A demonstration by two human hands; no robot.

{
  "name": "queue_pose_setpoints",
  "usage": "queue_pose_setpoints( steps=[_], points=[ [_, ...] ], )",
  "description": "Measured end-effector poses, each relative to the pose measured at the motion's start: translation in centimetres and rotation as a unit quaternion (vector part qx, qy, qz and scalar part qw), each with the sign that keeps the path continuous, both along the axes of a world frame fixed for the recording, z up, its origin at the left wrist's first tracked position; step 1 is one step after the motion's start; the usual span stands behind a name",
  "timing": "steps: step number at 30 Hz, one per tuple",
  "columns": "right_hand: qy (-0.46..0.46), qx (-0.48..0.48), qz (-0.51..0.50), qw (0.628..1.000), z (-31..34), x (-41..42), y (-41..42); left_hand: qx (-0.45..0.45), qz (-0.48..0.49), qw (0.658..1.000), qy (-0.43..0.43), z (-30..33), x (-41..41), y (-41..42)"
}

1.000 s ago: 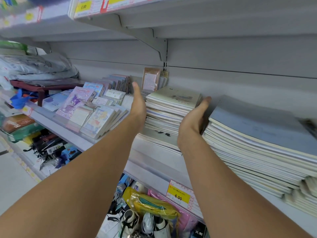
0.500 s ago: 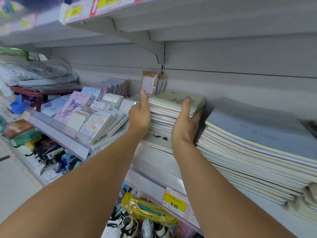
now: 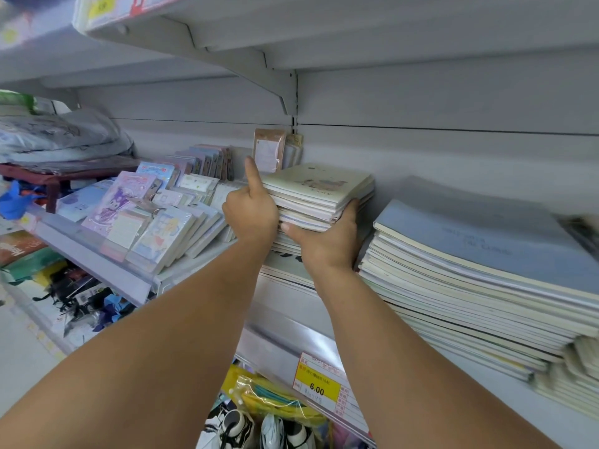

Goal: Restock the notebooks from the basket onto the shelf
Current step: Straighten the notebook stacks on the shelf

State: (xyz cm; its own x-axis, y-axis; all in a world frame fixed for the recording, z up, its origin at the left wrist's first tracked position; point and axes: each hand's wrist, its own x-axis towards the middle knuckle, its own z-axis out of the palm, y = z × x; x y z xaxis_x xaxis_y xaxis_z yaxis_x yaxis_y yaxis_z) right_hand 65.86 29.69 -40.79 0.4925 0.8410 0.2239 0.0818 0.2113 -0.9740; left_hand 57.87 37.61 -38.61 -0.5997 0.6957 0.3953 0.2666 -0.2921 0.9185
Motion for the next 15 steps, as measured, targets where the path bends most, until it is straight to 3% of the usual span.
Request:
queue_pose_setpoints(
  steps=[3,6,8,10,15],
  points=[
    [0.020,0.018,-0.011,1.000,-0.3,0.4,0.3,0.009,-0.029,0.999,0.024,-0.4,-0.1,0.0],
    [0.044,0.035,-0.017,0.998,-0.1,0.5,0.2,-0.028,-0.173,0.982,0.065,-0.7,-2.0,-0.4],
    [0.051,0.045,-0.011,0.998,-0.1,0.7,0.1,-0.063,-0.330,0.937,0.091,-1.0,-4.0,-0.8],
    [0.050,0.044,-0.004,0.998,0.0,0.8,0.0,-0.060,-0.428,0.896,0.105,-1.6,-5.3,-0.7],
    [0.033,0.026,-0.003,0.999,-0.2,0.8,0.1,-0.029,-0.408,0.911,0.054,-2.3,-5.5,-0.3]
  ],
)
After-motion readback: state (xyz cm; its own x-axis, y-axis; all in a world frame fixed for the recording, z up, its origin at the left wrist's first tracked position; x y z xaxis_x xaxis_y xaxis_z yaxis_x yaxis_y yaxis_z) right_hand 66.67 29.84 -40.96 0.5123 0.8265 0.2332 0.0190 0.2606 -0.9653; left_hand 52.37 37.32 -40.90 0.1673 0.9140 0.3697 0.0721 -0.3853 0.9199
